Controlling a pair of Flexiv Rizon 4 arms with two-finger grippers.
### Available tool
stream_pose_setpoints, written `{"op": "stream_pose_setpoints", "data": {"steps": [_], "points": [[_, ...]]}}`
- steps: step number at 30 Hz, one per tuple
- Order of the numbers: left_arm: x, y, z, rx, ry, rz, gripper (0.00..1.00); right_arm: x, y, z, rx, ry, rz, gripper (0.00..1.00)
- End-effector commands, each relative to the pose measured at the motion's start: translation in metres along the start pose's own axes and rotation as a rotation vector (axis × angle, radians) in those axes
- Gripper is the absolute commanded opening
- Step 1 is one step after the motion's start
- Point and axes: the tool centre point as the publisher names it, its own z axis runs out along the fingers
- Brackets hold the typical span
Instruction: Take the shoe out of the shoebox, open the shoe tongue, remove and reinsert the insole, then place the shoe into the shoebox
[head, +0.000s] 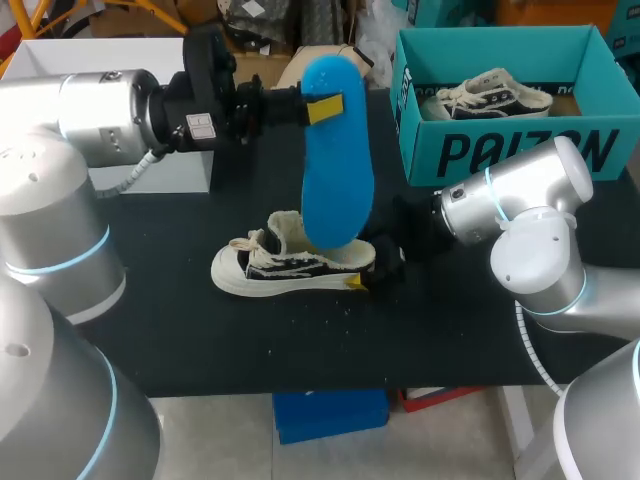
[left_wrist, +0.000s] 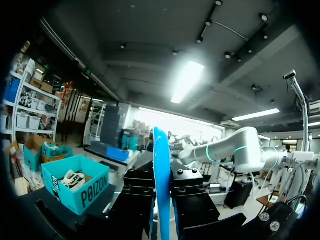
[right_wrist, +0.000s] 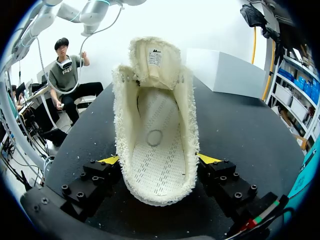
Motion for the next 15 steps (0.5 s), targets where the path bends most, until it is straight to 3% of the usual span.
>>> {"op": "stream_pose_setpoints", "data": {"steps": [1,5,6,7,8,15], "points": [[0.005,0.001,0.003,0.003,-0.014,-0.001,0.0,-0.002,-0.005,0.002,0.002,-0.001,0.002,0.0],[0.005,0.001,0.003,0.003,-0.014,-0.001,0.0,-0.002,-0.003,0.0,0.022,-0.003,-0.007,0.0],[0.005,0.001,0.003,0.003,-0.014,-0.001,0.0,-0.002,-0.003,-0.003,0.029,-0.004,-0.013,0.17],[0.005,0.001,0.003,0.003,-0.014,-0.001,0.0,-0.002,-0.002,-0.006,0.032,-0.007,-0.017,0.42],[0.005,0.001,0.003,0.003,-0.014,-0.001,0.0,-0.002,0.0,-0.009,0.032,-0.012,-0.018,1.0],[0.005,0.001,0.003,0.003,-0.014,-0.001,0.0,-0.006,0.009,-0.026,0.125,-0.036,-0.057,1.0]]}}
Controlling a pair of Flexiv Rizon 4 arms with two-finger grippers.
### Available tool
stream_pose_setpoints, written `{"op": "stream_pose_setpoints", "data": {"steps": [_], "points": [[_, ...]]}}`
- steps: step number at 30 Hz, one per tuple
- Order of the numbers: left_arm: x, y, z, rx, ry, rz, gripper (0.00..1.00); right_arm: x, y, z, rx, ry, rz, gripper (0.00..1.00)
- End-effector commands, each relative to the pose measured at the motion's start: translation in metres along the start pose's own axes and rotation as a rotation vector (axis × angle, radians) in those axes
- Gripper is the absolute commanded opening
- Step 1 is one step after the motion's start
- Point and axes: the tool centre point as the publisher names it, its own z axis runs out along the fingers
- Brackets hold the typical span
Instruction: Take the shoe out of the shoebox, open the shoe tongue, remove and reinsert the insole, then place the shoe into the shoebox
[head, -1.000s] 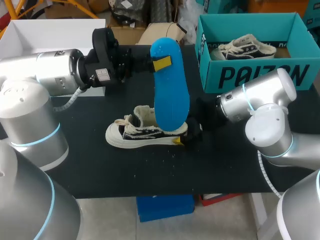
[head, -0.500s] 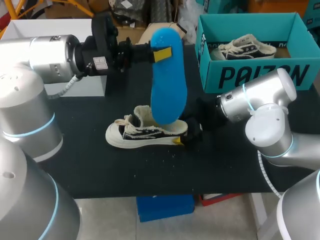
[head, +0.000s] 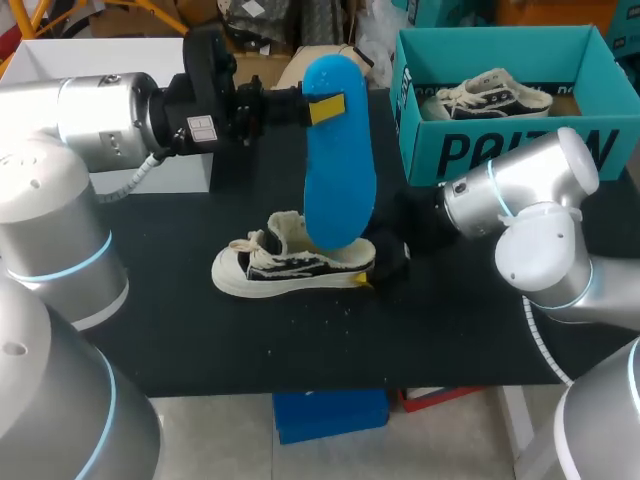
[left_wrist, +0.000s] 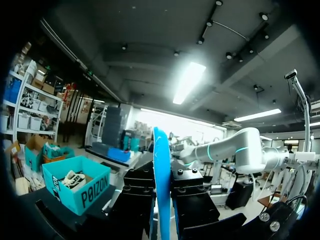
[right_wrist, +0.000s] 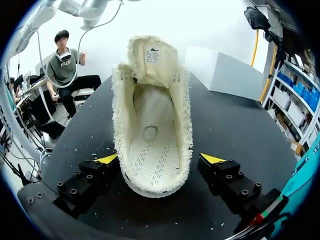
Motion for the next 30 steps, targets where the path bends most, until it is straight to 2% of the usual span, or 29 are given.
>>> {"op": "stream_pose_setpoints", "data": {"steps": [1,6,12,19,30], "points": [[0.001,0.0,0.001,-0.003,-0.005,-0.001,0.0,0.0,0.008,-0.014,0.079,-0.003,-0.002,1.0],[0.001,0.0,0.001,-0.003,-0.005,-0.001,0.0,-0.001,0.011,-0.019,0.154,0.02,-0.042,1.0],[0.001,0.0,0.001,-0.003,-0.005,-0.001,0.0,0.001,0.016,-0.021,0.33,0.054,-0.099,1.0],[0.001,0.0,0.001,-0.003,-0.005,-0.001,0.0,0.001,0.018,-0.027,0.491,0.019,-0.12,1.0],[0.001,0.0,0.001,-0.003,-0.005,-0.001,0.0,0.002,0.018,-0.029,0.58,0.047,-0.134,1.0]]}}
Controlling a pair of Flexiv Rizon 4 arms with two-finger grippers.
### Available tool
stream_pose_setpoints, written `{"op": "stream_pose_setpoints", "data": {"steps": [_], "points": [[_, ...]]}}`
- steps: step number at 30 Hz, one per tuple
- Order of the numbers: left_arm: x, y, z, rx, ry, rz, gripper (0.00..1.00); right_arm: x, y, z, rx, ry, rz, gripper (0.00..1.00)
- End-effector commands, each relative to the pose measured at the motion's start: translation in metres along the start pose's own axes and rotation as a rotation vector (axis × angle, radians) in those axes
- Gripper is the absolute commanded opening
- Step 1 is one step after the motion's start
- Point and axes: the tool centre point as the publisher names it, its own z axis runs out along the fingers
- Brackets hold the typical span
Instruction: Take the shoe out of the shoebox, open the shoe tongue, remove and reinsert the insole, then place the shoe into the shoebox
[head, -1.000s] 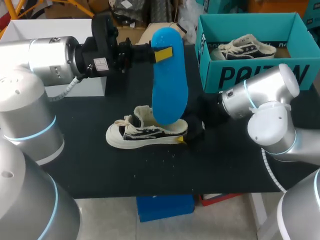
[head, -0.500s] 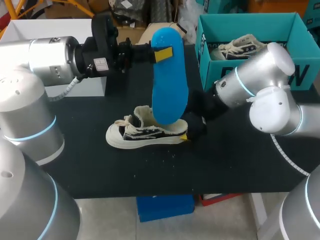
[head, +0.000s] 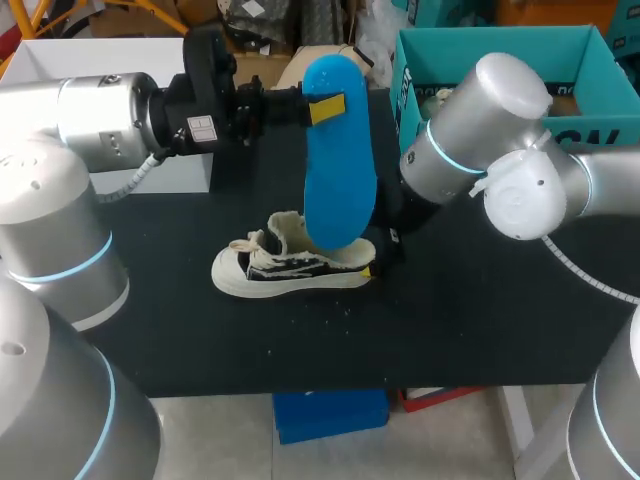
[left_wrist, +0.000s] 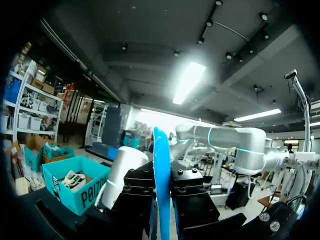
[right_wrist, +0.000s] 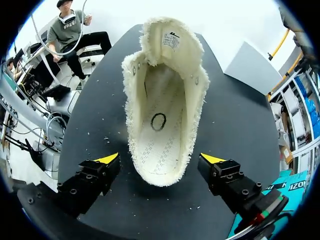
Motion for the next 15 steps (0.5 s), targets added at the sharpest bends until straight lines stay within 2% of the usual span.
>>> {"op": "stream_pose_setpoints", "data": {"steps": [1,15], "points": [[0.0012,0.0003,0.0006,-0.003,-0.004,-0.001,0.0,-0.0026,0.0028,-0.0024,0.142,0.017,0.0,1.0],[0.0012,0.0003,0.0006,-0.003,-0.004,-0.001,0.0,-0.0025,0.0009,-0.002,0.198,0.051,0.05,1.0]]}}
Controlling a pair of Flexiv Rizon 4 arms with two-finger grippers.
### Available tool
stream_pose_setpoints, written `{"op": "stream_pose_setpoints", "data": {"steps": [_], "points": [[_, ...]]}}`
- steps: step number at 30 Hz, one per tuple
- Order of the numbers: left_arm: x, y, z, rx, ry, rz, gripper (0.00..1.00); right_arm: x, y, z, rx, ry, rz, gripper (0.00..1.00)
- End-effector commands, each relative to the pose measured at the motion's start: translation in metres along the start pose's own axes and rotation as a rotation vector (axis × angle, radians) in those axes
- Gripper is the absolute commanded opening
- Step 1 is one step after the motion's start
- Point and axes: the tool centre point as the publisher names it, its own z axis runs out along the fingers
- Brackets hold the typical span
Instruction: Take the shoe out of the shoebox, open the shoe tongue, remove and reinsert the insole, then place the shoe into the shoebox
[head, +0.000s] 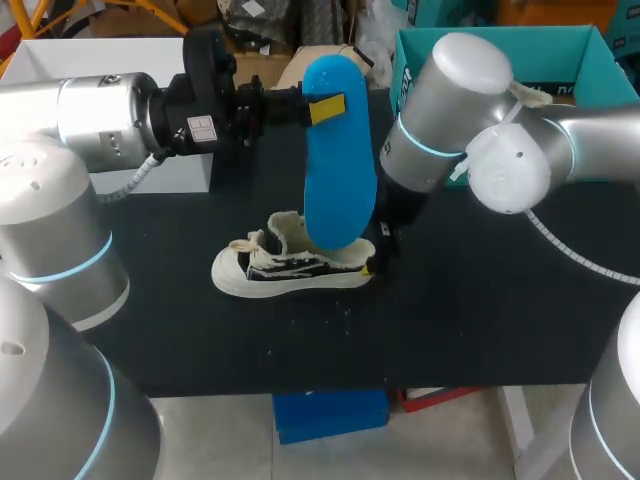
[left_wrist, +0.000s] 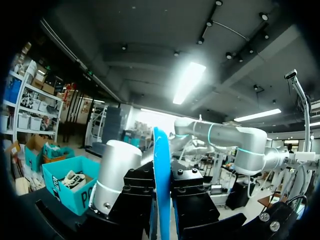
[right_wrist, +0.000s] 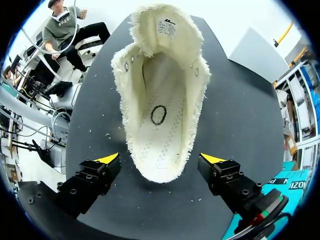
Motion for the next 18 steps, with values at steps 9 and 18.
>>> {"op": "stream_pose_setpoints", "data": {"steps": [9,18], "points": [[0.0012,0.0003,0.0006,-0.004,-0.004,-0.001,0.0,-0.0027,0.005,0.001,0.089,0.011,0.017,1.0],[0.0012,0.0003,0.0006,-0.004,-0.004,-0.001,0.0,-0.0036,0.0051,0.0015,0.136,0.023,0.025,1.0]]}}
